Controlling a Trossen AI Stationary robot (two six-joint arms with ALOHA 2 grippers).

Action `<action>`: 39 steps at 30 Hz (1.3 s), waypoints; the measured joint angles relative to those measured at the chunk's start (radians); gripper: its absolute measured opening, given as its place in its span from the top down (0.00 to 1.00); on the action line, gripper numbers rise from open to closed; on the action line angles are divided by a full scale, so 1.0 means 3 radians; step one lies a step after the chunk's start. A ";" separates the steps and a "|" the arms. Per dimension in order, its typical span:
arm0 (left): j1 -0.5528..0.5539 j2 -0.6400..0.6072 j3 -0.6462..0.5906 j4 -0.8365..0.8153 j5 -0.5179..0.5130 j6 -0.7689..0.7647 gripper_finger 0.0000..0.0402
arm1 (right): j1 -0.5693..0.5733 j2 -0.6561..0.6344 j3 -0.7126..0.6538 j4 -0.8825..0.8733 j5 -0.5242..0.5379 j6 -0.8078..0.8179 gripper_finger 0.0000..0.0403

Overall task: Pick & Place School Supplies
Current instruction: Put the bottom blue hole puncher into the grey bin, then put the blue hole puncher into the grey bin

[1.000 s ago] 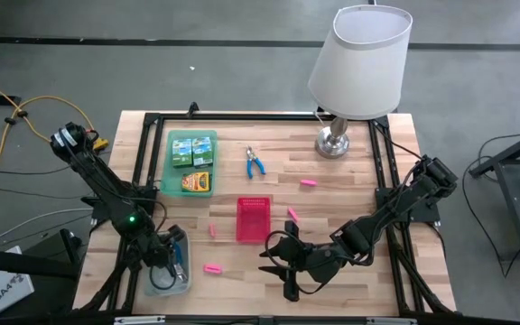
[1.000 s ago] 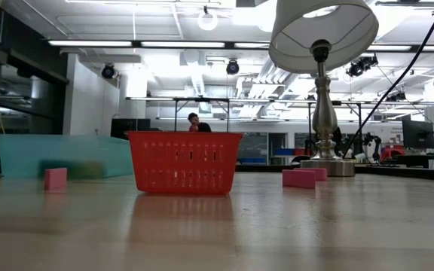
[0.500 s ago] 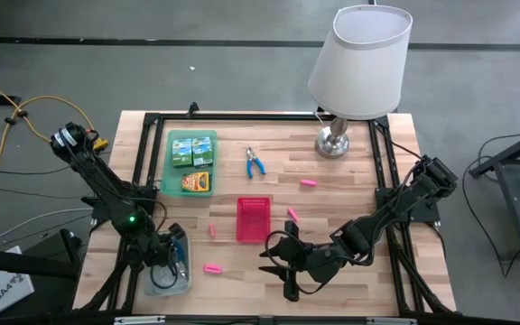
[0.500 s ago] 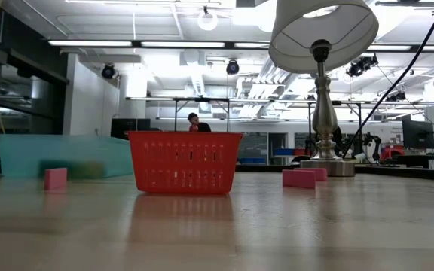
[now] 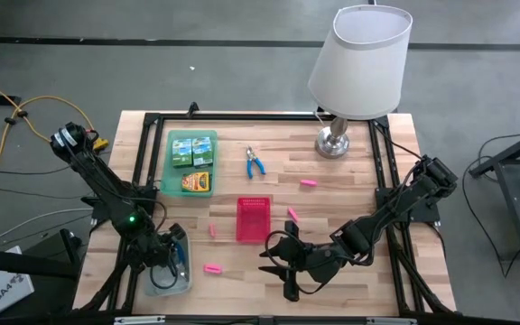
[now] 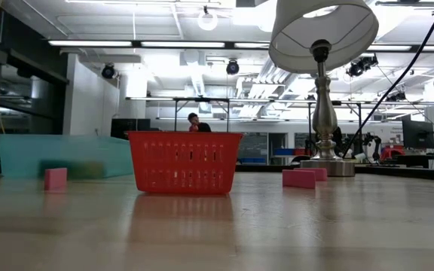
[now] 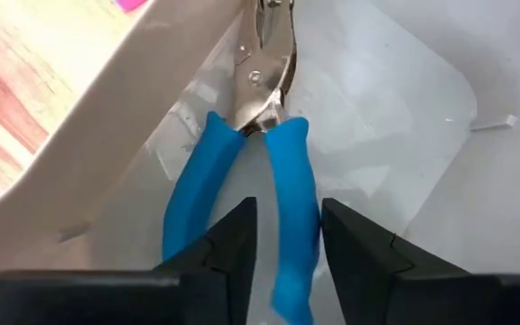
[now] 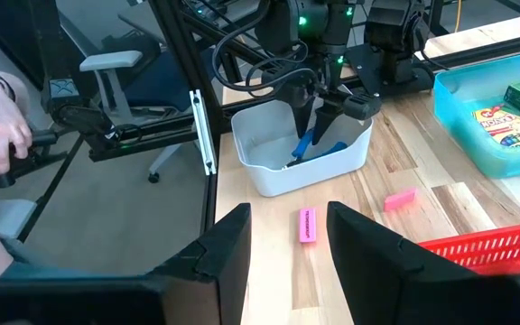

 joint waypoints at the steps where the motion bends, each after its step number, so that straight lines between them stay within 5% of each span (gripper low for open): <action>1: 0.0000 0.0000 0.0000 0.0000 0.0001 0.0000 0.68 | -0.0001 0.0000 0.0000 0.0000 -0.0001 0.0000 0.66; 30: -0.0056 -0.0489 0.0009 0.0172 -0.0038 0.0200 0.66 | -0.0001 0.0000 0.0001 0.0000 0.0000 -0.0023 0.66; 39: 0.0221 -0.0839 0.0009 0.0175 -0.0863 -0.0002 0.66 | -0.0001 0.0000 0.0000 -0.0002 0.0000 -0.0024 0.66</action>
